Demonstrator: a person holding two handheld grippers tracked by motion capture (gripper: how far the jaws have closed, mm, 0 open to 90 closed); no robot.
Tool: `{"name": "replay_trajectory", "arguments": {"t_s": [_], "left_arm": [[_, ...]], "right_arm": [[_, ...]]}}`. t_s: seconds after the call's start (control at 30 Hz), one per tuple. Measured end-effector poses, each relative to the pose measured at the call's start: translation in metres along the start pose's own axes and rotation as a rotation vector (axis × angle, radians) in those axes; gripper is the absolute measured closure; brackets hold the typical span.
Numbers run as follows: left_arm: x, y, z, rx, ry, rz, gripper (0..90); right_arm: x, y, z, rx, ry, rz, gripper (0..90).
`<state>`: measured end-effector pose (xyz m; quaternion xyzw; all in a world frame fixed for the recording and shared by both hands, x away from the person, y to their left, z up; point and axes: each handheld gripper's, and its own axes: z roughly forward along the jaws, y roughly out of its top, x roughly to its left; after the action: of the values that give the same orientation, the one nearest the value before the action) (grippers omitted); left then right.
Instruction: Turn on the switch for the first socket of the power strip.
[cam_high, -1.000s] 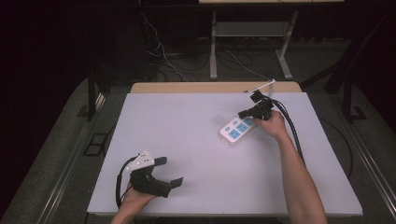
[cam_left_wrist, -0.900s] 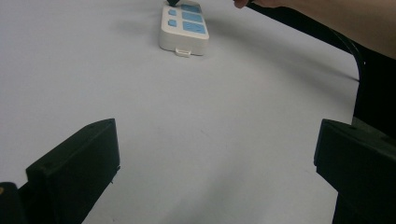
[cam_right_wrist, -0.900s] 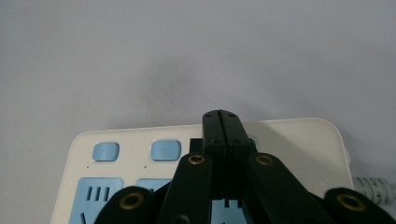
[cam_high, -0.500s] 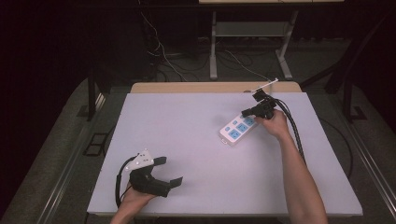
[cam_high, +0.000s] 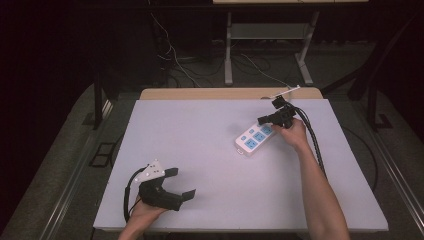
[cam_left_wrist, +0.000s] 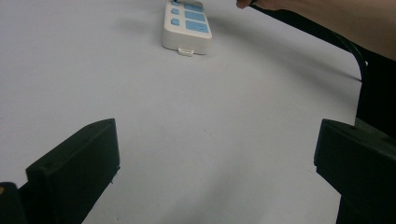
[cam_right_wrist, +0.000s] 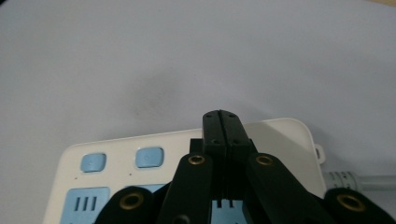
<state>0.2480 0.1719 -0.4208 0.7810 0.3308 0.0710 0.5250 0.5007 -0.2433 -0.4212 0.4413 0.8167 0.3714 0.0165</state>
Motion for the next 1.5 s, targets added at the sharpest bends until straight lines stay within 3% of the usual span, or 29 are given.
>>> {"name": "replay_trajectory", "arguments": {"t_s": [0.07,0.2,0.57,0.67,0.73,0.77,1.27,1.33,1.5], "left_arm": [[0.000,0.000,0.000,-0.001,-0.002,0.001,0.0],[-0.001,0.000,0.000,0.001,-0.002,0.002,0.0],[0.000,0.000,0.001,0.005,0.002,0.002,0.0],[0.000,0.000,0.001,0.008,0.001,0.001,0.0],[-0.001,0.000,0.001,0.005,0.002,0.003,0.0],[-0.001,0.000,0.001,0.003,0.001,0.002,0.0],[-0.001,0.000,0.002,0.010,0.000,0.003,0.0],[-0.001,0.000,0.002,0.009,0.000,0.004,0.0],[0.000,0.000,0.002,0.009,-0.001,0.001,0.0]], "right_arm": [[0.001,0.000,0.000,0.009,-0.010,-0.013,90.0],[-0.002,-0.002,-0.001,0.004,0.014,-0.001,90.0],[0.002,-0.004,0.001,-0.007,-0.022,-0.030,90.0],[0.000,-0.005,0.002,-0.014,-0.015,-0.009,90.0],[0.002,-0.005,0.002,-0.003,-0.029,-0.018,90.0],[0.005,-0.003,0.002,0.006,-0.052,-0.045,90.0],[0.006,-0.003,0.002,0.007,-0.058,-0.040,90.0],[0.010,-0.001,0.001,0.003,-0.087,-0.057,90.0],[0.017,0.002,0.003,-0.002,-0.084,-0.072,90.0]]}}
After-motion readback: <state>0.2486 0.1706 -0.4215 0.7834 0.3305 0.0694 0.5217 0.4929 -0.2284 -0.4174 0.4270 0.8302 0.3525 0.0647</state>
